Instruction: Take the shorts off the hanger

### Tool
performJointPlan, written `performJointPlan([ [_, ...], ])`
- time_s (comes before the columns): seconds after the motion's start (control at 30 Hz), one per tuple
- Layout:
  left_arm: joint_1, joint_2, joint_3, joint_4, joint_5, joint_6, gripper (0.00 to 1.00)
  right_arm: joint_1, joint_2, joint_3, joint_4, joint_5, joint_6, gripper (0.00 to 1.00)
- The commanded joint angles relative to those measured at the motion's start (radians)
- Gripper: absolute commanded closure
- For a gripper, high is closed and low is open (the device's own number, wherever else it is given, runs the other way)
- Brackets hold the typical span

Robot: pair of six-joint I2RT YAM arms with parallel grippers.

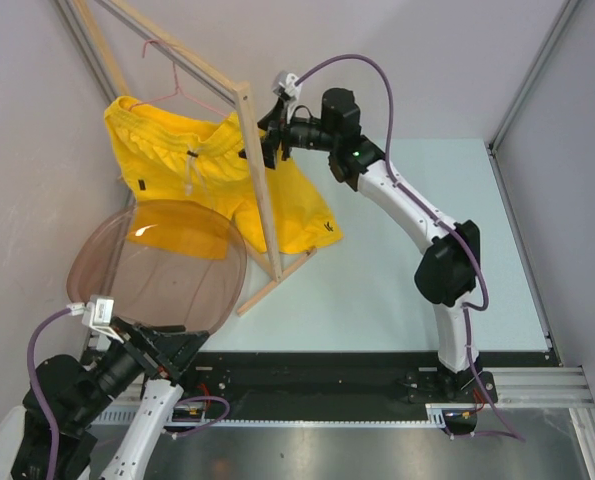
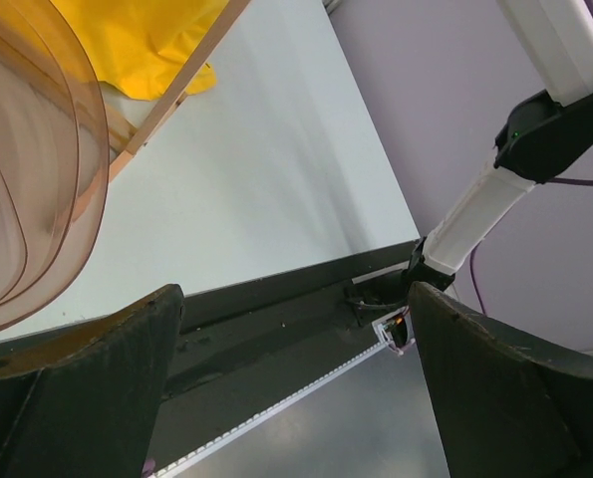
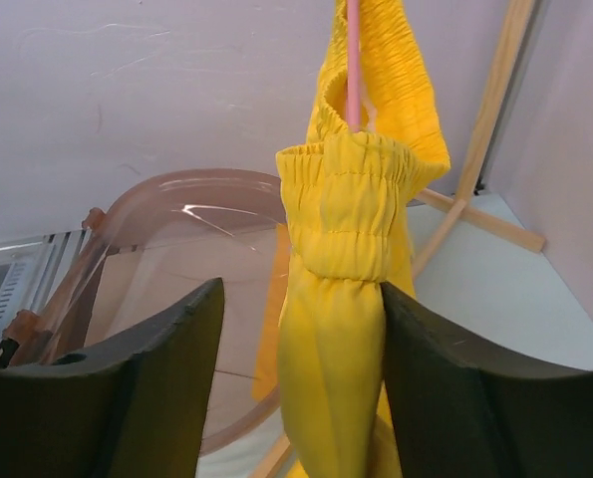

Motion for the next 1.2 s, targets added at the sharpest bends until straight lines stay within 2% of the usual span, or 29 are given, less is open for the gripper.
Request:
performJointPlan([
  [0.0,0.007,0.01,0.039,-0.034,0.009,-0.005,0.0,0.012,0.042,0.091,0.019,0.028,-0.005,0.39],
  [0.07,0.006,0.008,0.046,-0.041,0.005,-0.003,0.0,0.011,0.051,0.091,0.054,0.028,0.02,0.53],
  [0.17,0.006,0.007,0.048,-0.049,-0.001,-0.003,0.0,0.0,0.065,0.094,0.109,-0.019,0.078,0.68],
  [0.37,0.007,0.012,0.054,-0.046,0.0,-0.005,0.0,-0.035,0.103,0.122,0.246,-0.134,0.251,0.87],
  [0.5,0.007,0.013,0.053,-0.04,0.005,-0.009,0.0,-0.057,0.134,0.128,0.433,-0.199,0.534,1.0],
  [0.77,0.006,0.002,0.022,-0.005,0.034,-0.044,0.0,-0.072,0.214,0.243,0.651,-0.177,0.939,1.0],
  [1.03,0.007,-0.001,0.014,0.011,0.045,-0.06,0.0,-0.086,0.2,0.251,0.613,-0.027,1.126,1.0],
  [1.17,0.007,-0.001,0.019,0.012,0.051,-0.066,0.0,-0.12,0.197,0.223,0.652,0.027,1.244,1.0],
])
